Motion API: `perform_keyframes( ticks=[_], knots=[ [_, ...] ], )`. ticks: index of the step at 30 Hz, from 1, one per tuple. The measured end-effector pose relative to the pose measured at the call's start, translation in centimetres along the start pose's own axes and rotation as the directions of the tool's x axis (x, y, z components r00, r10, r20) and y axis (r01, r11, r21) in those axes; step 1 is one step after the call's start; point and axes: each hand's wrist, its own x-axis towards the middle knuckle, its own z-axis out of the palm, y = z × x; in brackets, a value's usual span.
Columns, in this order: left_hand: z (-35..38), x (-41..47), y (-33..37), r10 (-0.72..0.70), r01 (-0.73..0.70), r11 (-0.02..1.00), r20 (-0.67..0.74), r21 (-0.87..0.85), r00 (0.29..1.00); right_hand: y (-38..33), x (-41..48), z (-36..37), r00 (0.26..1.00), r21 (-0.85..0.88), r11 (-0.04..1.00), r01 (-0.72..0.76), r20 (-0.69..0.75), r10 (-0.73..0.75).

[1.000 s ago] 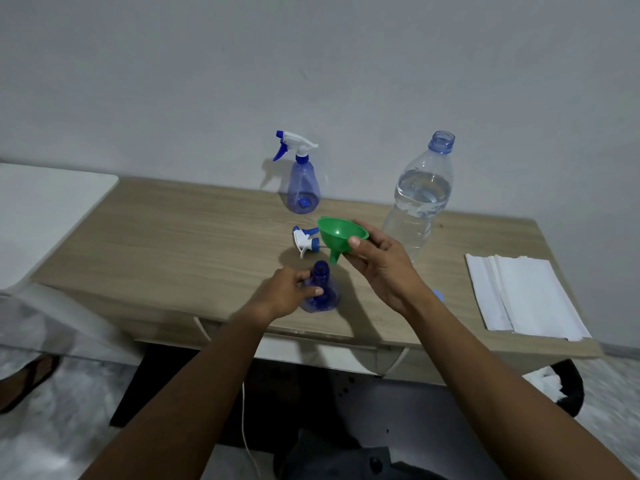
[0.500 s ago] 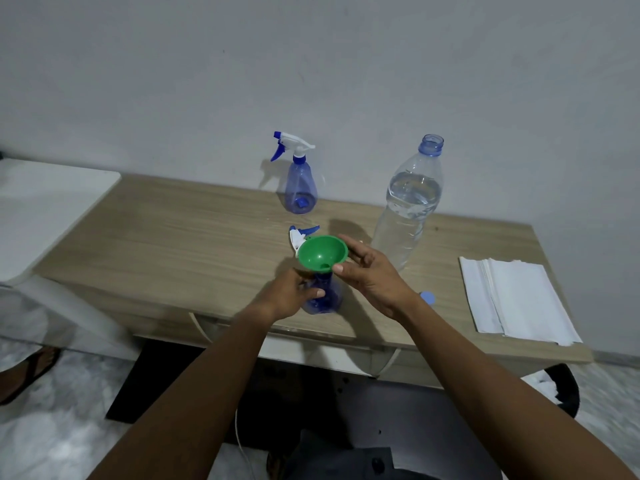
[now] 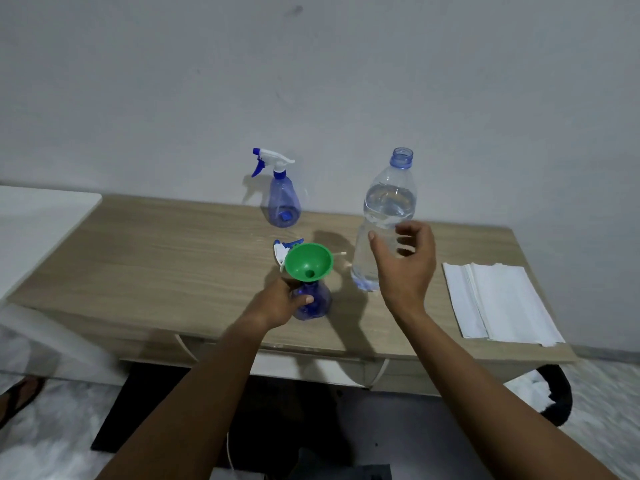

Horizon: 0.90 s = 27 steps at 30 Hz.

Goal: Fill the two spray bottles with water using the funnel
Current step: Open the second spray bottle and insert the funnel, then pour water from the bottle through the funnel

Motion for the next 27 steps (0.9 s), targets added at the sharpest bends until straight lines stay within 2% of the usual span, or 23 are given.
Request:
perform_keyframes(
  ticks=[3,5,8,17,24,27],
  knots=[
    [0.1,-0.4,1.4,-0.024,0.025,0.998,-0.017,0.05,1.0,0.6,2.2,0.1,0.998,-0.114,0.993,-0.01,0.058,0.016],
    [0.3,-0.8,2.1,-0.064,0.067,0.994,-0.038,0.085,0.997,1.1,3.6,0.4,0.982,-0.114,0.991,-0.067,0.168,0.085],
    [0.3,-0.7,2.0,-0.083,0.089,0.989,-0.058,0.121,0.995,1.8,4.9,0.9,0.955,-0.113,0.992,-0.053,0.286,0.084],
    [0.1,-1.3,2.7,-0.124,0.131,0.981,-0.057,0.145,0.991,2.6,5.9,1.7,0.968,-0.133,0.991,-0.017,0.247,0.05],
    [0.0,-1.5,3.6,-0.11,0.119,0.98,-0.065,0.158,0.992,2.6,6.0,2.4,0.986,-0.127,0.989,-0.071,0.141,0.088],
    [0.0,-1.3,3.4,-0.141,0.148,0.971,-0.054,0.189,0.989,2.1,5.6,2.1,0.987,-0.11,0.992,-0.069,0.139,0.084]
  ],
)
